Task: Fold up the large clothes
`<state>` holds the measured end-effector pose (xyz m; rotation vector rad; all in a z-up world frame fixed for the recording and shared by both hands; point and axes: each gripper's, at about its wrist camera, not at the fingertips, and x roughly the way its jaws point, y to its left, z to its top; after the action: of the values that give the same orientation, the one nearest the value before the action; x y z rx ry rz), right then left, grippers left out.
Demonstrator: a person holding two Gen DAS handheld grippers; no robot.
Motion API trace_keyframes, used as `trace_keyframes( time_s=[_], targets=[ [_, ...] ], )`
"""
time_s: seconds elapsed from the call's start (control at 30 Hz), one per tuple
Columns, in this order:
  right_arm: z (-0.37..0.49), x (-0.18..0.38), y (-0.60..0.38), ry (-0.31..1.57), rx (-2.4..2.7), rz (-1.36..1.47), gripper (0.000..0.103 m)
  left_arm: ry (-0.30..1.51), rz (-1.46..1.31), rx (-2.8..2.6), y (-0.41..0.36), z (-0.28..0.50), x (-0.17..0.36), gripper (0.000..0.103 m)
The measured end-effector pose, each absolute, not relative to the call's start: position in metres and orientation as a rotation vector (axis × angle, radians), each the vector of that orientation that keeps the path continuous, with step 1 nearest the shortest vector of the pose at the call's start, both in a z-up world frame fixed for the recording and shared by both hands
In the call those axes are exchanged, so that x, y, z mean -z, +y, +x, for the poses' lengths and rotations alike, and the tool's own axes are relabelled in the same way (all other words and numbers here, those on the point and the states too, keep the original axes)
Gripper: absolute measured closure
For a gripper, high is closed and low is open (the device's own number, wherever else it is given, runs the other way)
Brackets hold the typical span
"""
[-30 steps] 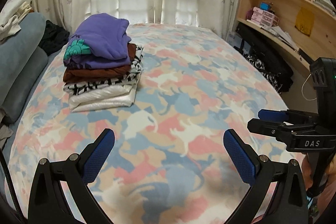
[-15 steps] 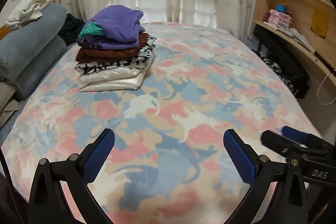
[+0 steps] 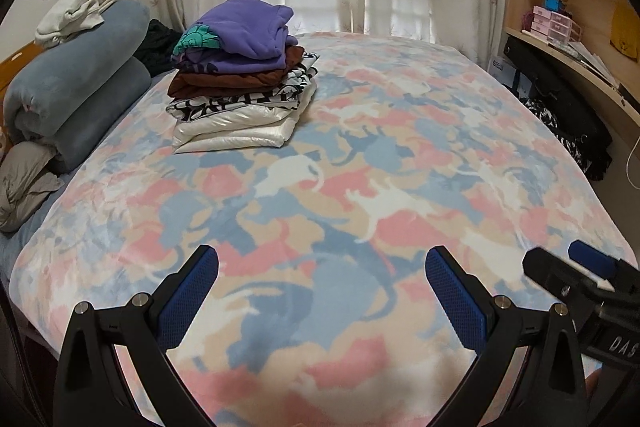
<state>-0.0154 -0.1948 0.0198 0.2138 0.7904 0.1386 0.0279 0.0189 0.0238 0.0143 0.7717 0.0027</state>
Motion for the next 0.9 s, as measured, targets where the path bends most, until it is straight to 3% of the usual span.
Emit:
trace_keyframes(
  time_s=[0.9],
  targets=[
    [-0.038, -0.042, -0.166, 0.729, -0.164, 0.13, 0.005, 0.773, -0.037, -0.011, 0.035, 0.011, -0.033, 0.001]
  ],
)
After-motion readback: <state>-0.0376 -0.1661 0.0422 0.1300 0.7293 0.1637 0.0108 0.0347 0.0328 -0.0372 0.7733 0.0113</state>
